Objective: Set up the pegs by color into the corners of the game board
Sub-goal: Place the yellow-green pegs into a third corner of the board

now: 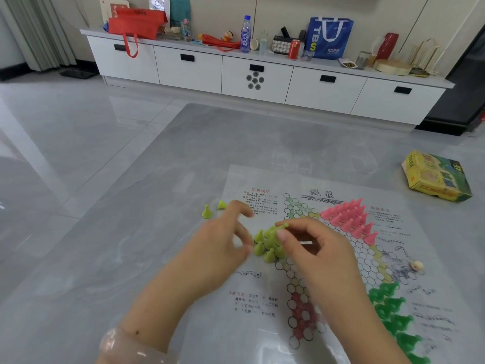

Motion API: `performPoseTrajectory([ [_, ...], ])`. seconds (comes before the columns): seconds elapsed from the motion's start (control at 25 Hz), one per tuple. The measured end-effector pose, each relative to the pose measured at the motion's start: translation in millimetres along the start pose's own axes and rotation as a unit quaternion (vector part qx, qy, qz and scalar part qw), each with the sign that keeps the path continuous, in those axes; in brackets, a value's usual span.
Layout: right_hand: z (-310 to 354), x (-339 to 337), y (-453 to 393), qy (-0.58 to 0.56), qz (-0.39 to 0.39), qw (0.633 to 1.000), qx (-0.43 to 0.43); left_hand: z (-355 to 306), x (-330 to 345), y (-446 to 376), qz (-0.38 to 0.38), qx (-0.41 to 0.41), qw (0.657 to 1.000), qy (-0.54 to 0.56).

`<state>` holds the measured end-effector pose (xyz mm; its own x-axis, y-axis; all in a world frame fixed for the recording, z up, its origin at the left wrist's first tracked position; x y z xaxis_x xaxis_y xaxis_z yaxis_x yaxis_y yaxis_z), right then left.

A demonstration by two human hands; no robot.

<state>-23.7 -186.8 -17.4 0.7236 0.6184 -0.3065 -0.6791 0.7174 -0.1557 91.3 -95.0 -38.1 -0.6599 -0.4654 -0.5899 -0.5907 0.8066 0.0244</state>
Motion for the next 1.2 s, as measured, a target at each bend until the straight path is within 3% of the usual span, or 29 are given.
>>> performPoseTrajectory([
  [0.08,0,-15,-1,0.006,-0.046,0.999,0.000,23,-39,-1,-0.129,-0.059,0.986,-0.086],
  [0.16,-2,-23,-2,0.021,-0.064,0.998,0.001,34,-54,3,-0.176,-0.108,0.969,-0.137],
  [0.4,-5,-23,-2,0.054,-0.063,0.997,0.004,41,-33,-3,-0.115,-0.102,0.975,-0.162],
  [0.68,-18,-22,-2,0.101,-0.039,0.993,0.043,31,-47,0,-0.175,-0.087,0.976,-0.097],
  [1.0,-20,-1,5,0.297,0.060,0.953,0.002,30,-45,1,-0.158,-0.092,0.980,-0.076],
  [1.2,-27,5,7,0.328,0.072,0.942,-0.007,29,-46,2,-0.162,-0.091,0.981,-0.061],
])
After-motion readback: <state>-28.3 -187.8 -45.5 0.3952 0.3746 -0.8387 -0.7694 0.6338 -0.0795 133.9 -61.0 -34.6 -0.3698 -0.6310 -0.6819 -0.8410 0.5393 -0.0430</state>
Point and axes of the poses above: each hand's wrist, its own y-axis away from the middle knuckle, its own x-axis out of the palm, z = x × y, the point moved 10 cm from there along -y, towards the middle knuckle, and after that the axes turned 2 degrees about y, right-handed, at the moved point
